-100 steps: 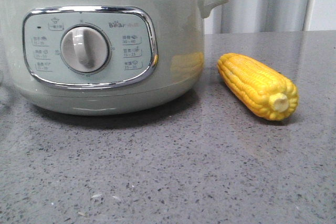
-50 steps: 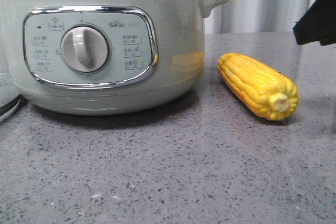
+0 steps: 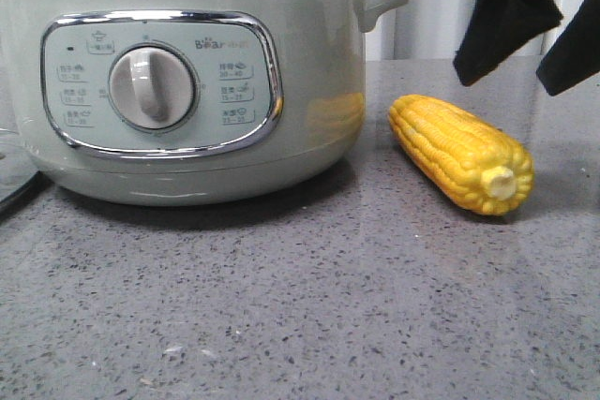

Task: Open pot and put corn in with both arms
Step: 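Lower the right gripper onto the yellow corn cob and grasp it, then lift the corn cob with the right gripper over the open pot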

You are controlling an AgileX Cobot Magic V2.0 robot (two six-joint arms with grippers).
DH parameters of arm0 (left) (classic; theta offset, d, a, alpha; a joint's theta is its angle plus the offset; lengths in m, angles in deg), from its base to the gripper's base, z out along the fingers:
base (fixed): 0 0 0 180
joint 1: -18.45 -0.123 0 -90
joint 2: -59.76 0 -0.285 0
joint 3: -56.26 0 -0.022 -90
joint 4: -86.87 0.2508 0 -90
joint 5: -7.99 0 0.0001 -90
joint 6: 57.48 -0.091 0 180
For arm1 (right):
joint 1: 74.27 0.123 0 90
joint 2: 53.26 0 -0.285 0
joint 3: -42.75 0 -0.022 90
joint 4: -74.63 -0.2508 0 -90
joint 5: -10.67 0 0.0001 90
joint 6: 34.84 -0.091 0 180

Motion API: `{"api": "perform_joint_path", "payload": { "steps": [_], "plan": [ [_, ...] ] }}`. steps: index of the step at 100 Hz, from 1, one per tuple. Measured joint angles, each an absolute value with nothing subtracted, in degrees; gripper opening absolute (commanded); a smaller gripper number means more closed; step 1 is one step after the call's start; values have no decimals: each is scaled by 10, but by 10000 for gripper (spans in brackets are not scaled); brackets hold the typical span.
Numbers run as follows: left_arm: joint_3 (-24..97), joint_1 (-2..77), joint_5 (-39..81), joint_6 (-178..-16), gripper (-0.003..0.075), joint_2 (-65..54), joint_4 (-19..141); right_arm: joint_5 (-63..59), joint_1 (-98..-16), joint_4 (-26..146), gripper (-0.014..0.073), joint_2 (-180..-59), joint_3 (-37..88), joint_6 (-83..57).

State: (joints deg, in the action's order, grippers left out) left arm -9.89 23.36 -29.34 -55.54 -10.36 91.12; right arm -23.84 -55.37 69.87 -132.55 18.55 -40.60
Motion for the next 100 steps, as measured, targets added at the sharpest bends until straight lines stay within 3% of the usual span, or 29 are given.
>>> {"api": "perform_joint_path", "payload": {
  "steps": [73, 82, 100],
  "plan": [
    [-99, 234, -305, -555, 360, -21, 912, -309, -509, 676, 409, -1443, 235, -406],
    [-99, 234, -311, -555, 358, 0, 912, -311, -509, 675, 333, -1448, 235, -406],
    [-98, 234, -311, -555, 358, 44, 912, -311, -509, 674, 18, -1449, 235, -406]
  ]
}}
